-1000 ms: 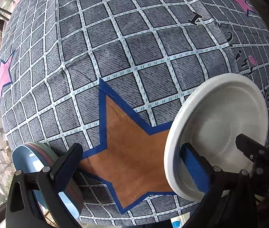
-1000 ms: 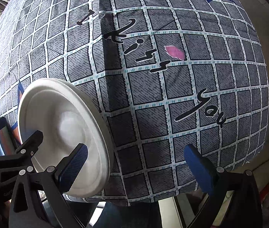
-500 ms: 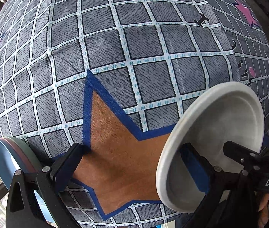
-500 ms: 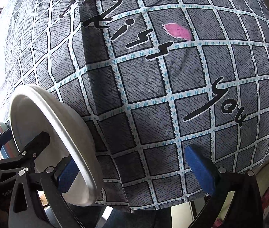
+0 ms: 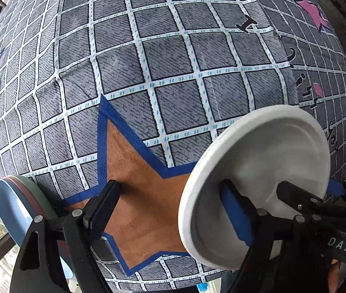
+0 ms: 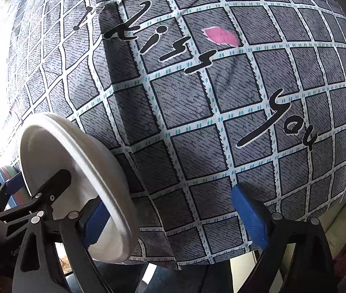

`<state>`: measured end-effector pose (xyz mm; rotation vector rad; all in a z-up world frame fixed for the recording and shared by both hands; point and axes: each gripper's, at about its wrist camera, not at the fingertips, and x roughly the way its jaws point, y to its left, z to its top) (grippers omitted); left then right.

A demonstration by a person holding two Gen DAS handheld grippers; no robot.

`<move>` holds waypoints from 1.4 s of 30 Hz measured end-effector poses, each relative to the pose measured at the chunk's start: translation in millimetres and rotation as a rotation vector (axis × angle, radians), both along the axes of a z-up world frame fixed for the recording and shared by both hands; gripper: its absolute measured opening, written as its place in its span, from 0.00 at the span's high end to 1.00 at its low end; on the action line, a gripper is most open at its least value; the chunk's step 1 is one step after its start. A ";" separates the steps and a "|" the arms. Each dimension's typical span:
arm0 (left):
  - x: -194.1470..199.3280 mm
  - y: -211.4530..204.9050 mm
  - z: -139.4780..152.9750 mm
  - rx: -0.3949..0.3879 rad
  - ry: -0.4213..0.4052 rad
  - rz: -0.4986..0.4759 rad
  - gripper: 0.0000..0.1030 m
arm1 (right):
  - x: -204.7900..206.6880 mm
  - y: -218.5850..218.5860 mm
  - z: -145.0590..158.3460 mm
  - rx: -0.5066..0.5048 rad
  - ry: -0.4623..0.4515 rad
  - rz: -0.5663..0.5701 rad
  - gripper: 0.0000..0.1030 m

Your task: Organize plates and bowls

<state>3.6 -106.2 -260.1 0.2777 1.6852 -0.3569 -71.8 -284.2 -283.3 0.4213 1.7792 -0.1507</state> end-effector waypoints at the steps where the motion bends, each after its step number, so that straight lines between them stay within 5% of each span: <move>1: -2.7 -4.8 1.6 -0.002 0.000 -0.026 0.27 | -0.4 1.9 3.3 0.005 -0.011 0.011 0.27; 4: -7.5 -13.6 5.6 -0.048 0.021 -0.061 0.52 | 0.0 9.8 8.9 0.088 -0.029 0.023 0.63; 5: -8.2 -15.5 5.9 -0.066 0.038 -0.064 0.61 | -0.2 12.6 8.3 0.112 -0.018 0.020 0.66; 7: -8.0 -15.3 5.6 -0.069 0.048 -0.063 0.63 | 0.9 16.2 9.0 0.119 -0.012 0.020 0.75; 17: -25.9 17.4 1.8 -0.067 0.054 -0.059 0.64 | 5.0 32.0 16.3 0.079 0.018 0.098 0.74; 36: -41.6 111.9 -9.5 -0.073 0.043 0.101 0.64 | 8.3 74.2 25.9 0.076 0.015 0.278 0.74; 42: -31.0 123.4 10.0 -0.089 0.030 0.117 0.64 | -4.4 102.0 29.0 0.063 0.009 0.288 0.74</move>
